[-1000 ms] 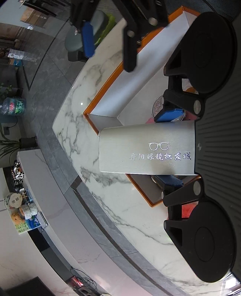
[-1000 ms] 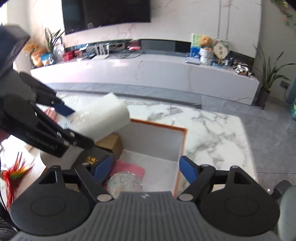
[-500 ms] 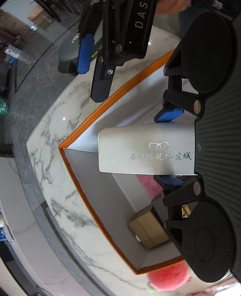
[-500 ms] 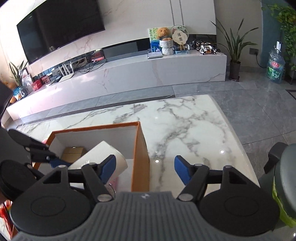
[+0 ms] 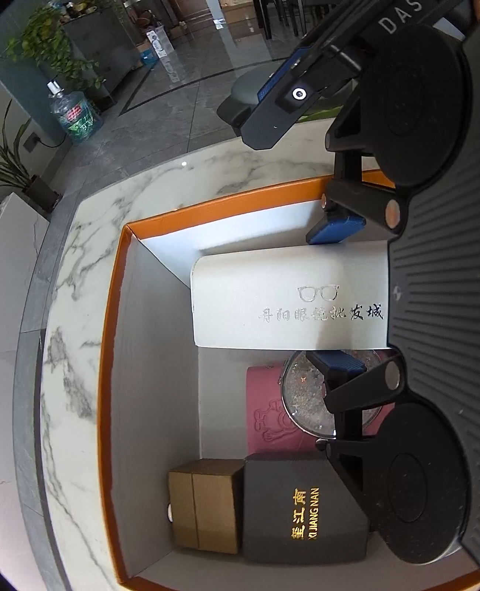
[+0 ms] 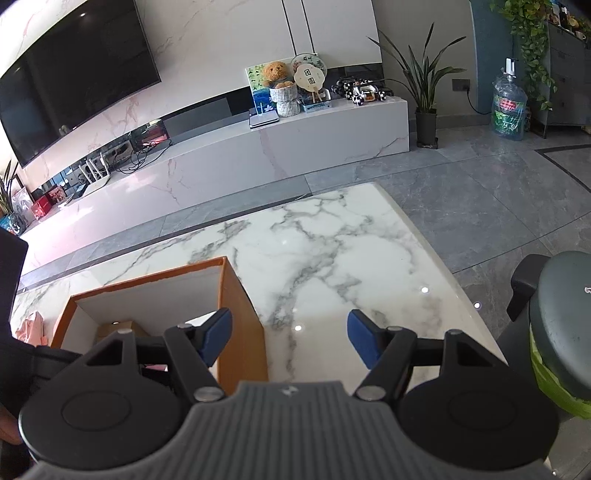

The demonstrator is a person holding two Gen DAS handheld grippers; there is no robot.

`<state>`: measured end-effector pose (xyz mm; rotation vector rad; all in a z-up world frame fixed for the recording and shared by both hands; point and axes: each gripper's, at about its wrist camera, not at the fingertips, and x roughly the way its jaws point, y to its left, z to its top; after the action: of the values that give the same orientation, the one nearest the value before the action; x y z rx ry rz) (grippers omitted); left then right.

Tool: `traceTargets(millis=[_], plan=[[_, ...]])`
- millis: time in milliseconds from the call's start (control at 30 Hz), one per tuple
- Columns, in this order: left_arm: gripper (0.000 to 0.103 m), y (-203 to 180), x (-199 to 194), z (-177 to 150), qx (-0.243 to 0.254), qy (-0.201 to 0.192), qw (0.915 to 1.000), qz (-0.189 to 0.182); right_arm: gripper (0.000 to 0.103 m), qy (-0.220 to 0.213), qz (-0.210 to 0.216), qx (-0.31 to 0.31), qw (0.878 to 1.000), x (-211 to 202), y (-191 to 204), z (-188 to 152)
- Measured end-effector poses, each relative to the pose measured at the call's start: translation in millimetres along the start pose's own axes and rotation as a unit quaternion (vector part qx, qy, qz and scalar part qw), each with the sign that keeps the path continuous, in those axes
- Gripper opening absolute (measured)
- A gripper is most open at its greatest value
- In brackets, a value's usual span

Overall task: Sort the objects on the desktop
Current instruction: 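Lower the white glasses case into the orange box and open the left tool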

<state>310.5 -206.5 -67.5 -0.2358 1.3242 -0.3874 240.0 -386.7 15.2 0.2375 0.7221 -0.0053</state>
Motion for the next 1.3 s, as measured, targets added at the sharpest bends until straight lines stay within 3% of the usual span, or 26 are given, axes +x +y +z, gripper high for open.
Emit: traceTargets(millis=[233, 433, 567, 767, 867, 967, 1167, 1300], plan=[[0.069, 3.8, 7.8, 1.5, -0.004, -0.003, 0.9998, -0.021, 0.071, -0.002, -0.001, -0.008, 1.000, -0.1, 1.3, -1.2], [0.068, 5.0, 7.1, 3.7, 0.006, 0.009, 0.9998, -0.016, 0.071, 0.000, -0.001, -0.013, 1.000, 1.2, 1.8, -1.1], [0.041, 2.2, -2.3, -6.3, 0.033, 0.021, 0.9992, -0.011, 0.071, 0.001, -0.001, -0.017, 1.000, 1.8, 3.3, -1.7], [0.036, -8.2, -11.4, -33.5, 0.095, 0.059, 0.9936, -0.010, 0.071, 0.002, -0.002, -0.021, 1.000, 2.0, 4.6, -2.5], [0.036, -20.8, -9.0, -49.5, 0.150, 0.090, 0.9846, -0.002, 0.071, 0.002, -0.003, -0.021, 1.000, 2.2, 4.5, -2.7], [0.036, -30.3, -2.6, -60.0, 0.192, 0.087, 0.9769, 0.032, 0.071, 0.001, -0.002, -0.022, 1.000, 2.4, 5.1, -2.8], [0.023, -31.3, 6.5, -57.4, 0.202, 0.079, 0.9752, 0.045, 0.071, 0.002, -0.005, -0.025, 1.000, 3.9, 4.7, -3.1], [0.020, -34.3, 11.1, -54.7, 0.205, 0.071, 0.9746, 0.054, 0.071, 0.003, -0.004, -0.030, 1.000, 3.7, 6.0, -3.6]])
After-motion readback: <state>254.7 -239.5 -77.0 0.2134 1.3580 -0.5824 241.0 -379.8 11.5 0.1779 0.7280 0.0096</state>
